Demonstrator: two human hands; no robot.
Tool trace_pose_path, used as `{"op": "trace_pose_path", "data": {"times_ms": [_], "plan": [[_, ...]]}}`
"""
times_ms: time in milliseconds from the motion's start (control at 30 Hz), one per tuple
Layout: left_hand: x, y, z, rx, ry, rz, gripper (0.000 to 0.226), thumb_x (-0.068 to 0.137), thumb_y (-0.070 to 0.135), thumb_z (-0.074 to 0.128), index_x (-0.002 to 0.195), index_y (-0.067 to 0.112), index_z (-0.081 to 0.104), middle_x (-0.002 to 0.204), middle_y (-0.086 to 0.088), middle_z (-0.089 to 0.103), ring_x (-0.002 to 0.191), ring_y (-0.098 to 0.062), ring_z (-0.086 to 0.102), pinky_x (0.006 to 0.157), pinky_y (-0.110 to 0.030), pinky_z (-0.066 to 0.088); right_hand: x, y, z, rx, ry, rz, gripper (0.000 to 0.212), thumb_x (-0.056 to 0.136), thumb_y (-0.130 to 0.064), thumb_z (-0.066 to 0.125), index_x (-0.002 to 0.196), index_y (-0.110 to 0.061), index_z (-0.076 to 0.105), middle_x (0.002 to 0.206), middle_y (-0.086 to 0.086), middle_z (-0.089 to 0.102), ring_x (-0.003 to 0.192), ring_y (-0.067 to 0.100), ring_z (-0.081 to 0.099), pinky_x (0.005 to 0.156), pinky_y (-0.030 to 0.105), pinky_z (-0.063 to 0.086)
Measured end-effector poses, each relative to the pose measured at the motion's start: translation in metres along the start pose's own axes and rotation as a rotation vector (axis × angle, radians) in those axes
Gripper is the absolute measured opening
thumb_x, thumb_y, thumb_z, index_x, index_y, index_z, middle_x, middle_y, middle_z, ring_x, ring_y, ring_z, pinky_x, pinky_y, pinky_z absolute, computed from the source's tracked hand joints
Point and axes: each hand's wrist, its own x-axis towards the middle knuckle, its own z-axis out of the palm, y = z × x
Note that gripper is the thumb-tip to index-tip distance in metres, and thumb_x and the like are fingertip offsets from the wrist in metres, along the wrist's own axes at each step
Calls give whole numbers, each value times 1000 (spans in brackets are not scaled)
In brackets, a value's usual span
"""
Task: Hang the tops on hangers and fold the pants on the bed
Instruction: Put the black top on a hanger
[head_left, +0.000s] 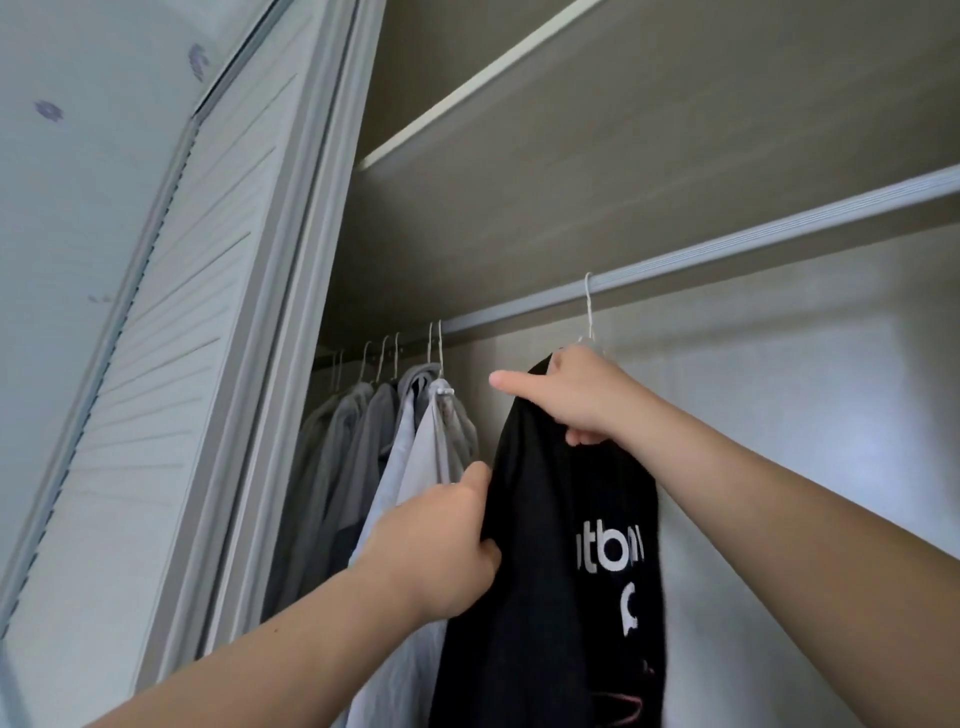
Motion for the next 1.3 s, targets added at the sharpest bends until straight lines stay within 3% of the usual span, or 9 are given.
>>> {"op": "trace_pose_path", "data": {"times_ms": [133,333,467,600,767,967,1067,1133,1300], "plan": [[-5,-8,1,-48,-76,-29,18,85,19,56,94,22,41,83,2,58,80,-22,60,67,-39,51,-2,-15,13,-151,1,-20,52,73,-65,57,70,-13,55,34,-1,55,30,18,58,52,27,53],[-16,-24,2,55,-95,-82,5,83,21,52,88,20,52,83,5,57,79,-23,61,61,-31,45,12,-24,30,-47,-93,-8,35,87,-30,51,70,0,57,44,14,62,39,30,65,39,20,47],[-19,-36,-7,143,-60,-120,9,85,23,49,78,24,44,82,6,53,78,-23,60,59,-30,39,27,-29,47,-20,-105,-66,29,96,-20,45,77,0,52,64,26,67,54,40,69,40,23,46],[-22,-45,-14,187,-21,-145,9,86,22,47,78,24,43,87,5,54,81,-24,60,62,-31,43,40,-31,55,7,-106,-66,28,94,-6,48,69,-15,41,70,8,52,86,34,70,43,25,45],[-25,-50,-19,209,-12,-158,13,87,20,45,75,24,40,85,6,49,77,-23,56,60,-31,41,53,-32,60,-12,-214,0,19,95,5,42,83,-1,55,83,26,67,84,45,71,59,44,58],[-30,-52,-18,242,-39,-173,7,88,21,46,88,18,53,89,3,54,79,-23,59,63,-33,47,48,-15,75,139,-156,-69,42,101,-25,50,136,-2,52,106,18,67,62,34,71,53,36,57],[-40,-59,-18,224,-30,-195,14,95,30,49,94,19,58,92,5,57,82,-20,61,72,-36,54,35,-9,91,213,-166,-180,55,98,-39,57,146,-14,47,128,11,64,101,31,70,85,43,59],[-51,-65,-20,205,-17,-205,16,97,37,50,99,25,59,96,9,56,88,-14,60,77,-35,54,19,-7,102,192,-179,-263,65,98,-44,57,154,-19,35,150,7,48,134,25,51,111,40,42],[-94,-79,-38,332,81,-146,24,99,47,43,109,30,58,106,14,53,101,-11,53,82,-30,49,-45,-12,120,92,-218,-393,66,98,-61,38,157,-44,14,167,-12,10,153,17,7,121,46,15]]}}
